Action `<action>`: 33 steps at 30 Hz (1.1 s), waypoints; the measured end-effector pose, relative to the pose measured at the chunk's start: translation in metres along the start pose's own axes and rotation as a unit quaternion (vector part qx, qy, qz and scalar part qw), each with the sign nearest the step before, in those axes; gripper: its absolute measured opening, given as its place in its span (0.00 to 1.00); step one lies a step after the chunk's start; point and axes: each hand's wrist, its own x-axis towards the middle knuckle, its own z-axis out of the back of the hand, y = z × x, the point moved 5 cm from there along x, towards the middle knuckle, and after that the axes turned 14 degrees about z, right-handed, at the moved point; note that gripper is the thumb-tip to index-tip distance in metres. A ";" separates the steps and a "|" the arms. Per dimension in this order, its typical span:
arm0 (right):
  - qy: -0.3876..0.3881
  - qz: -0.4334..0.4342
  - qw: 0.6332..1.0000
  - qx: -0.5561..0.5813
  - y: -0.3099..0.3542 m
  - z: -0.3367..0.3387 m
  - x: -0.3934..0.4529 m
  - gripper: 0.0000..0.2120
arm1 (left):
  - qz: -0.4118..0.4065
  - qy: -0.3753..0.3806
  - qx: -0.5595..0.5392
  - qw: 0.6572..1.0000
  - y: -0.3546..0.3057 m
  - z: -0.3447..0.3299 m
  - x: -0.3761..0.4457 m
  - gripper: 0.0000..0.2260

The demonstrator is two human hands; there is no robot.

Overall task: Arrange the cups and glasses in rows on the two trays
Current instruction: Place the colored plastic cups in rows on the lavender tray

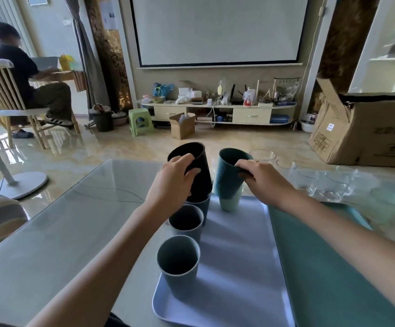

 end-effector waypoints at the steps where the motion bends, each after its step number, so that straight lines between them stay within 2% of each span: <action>1: 0.015 -0.004 1.000 0.001 -0.005 -0.007 -0.006 0.11 | 0.003 0.011 -0.002 1.000 0.000 -0.004 0.001 0.06; 6: 0.079 -0.017 0.997 -0.007 -0.022 -0.049 -0.028 0.07 | 0.005 0.023 -0.020 1.000 -0.006 -0.011 0.013 0.06; 13: 0.164 -0.045 0.985 -0.018 -0.030 -0.086 -0.042 0.09 | 0.006 0.046 0.032 0.998 0.013 -0.027 0.017 0.06; 33: 0.200 -0.060 0.976 -0.058 -0.027 -0.091 -0.038 0.08 | -0.013 0.075 0.069 0.995 0.006 -0.035 0.009 0.09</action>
